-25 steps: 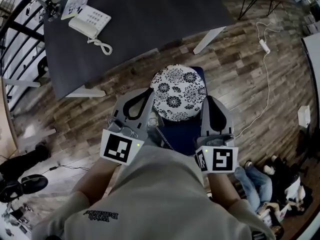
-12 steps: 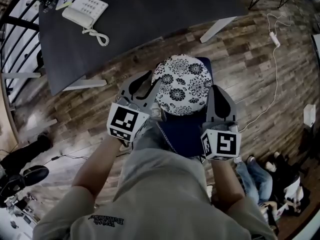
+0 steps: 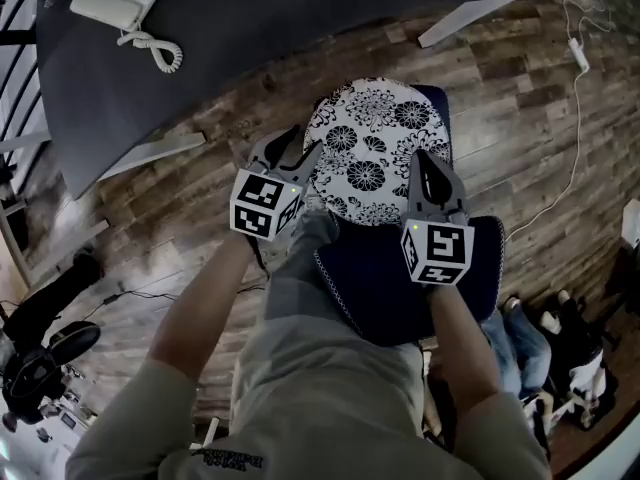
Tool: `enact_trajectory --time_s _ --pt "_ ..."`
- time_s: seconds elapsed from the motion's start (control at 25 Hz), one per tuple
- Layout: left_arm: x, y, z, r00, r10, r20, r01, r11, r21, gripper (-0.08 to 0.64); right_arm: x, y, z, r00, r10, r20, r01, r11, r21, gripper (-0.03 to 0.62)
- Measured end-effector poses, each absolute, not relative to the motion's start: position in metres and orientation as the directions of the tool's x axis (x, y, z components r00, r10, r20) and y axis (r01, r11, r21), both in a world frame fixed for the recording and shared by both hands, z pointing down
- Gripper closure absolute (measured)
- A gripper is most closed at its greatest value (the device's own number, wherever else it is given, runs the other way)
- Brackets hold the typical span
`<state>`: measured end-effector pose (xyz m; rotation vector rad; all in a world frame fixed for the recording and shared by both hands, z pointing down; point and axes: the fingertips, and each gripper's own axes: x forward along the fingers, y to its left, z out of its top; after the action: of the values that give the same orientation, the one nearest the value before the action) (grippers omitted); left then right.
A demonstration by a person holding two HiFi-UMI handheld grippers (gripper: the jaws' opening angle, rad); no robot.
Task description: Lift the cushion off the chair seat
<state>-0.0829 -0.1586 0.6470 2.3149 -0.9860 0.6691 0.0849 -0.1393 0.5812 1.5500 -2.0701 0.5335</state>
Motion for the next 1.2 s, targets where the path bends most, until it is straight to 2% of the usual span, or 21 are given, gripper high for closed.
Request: enact_trajectory --time_s 0.16,0.32,0.6,0.68,0.72,0.84,1.08,1.2 --pt "-0.090 -0.141 0.740 0.585 -0.414 0.698 -0.778 -0.530 0.338 0.376 0.082 -0.142 0.654 -0.232 -0.709 0.666 -0.955 0.297 -0.017 0.589" --pt "-0.099 -0.111 0.826 0.541 -0.296 0.787 -0.803 -0.461 0.379 0.374 0.074 -0.133 0.697 -0.257 -0.659 0.706 -0.957 0.274 -0.092 0.589" --pt "-0.103 -0.087 0.903 0.519 -0.169 0.838 -0.824 -0.361 0.437 0.374 0.068 -0.116 0.755 -0.270 -0.592 0.759 -0.944 0.316 -0.089 0.590" --pt "-0.099 -0.084 0.910 0.526 -0.146 0.838 -0.817 -0.359 0.451 0.377 0.066 -0.113 0.763 -0.281 -0.577 0.767 -0.939 0.331 -0.095 0.590" --pt "-0.097 -0.084 0.910 0.529 -0.146 0.836 -0.814 -0.365 0.451 0.400 0.067 -0.112 0.765 -0.283 -0.574 0.768 -0.938 0.333 -0.096 0.590" --pt "-0.092 -0.091 0.901 0.537 -0.171 0.826 -0.805 -0.395 0.442 0.516 0.074 -0.114 0.767 -0.270 -0.579 0.770 -0.945 0.314 -0.095 0.590" --pt "-0.075 -0.100 0.844 0.588 -0.203 0.783 -0.755 -0.486 0.441 0.540 0.098 -0.122 0.739 -0.214 -0.618 0.757 -0.970 0.228 -0.088 0.589" --pt "-0.062 -0.111 0.807 0.605 -0.217 0.766 -0.750 -0.479 0.457 0.541 0.116 -0.136 0.703 -0.208 -0.665 0.717 -0.978 0.143 -0.151 0.589"
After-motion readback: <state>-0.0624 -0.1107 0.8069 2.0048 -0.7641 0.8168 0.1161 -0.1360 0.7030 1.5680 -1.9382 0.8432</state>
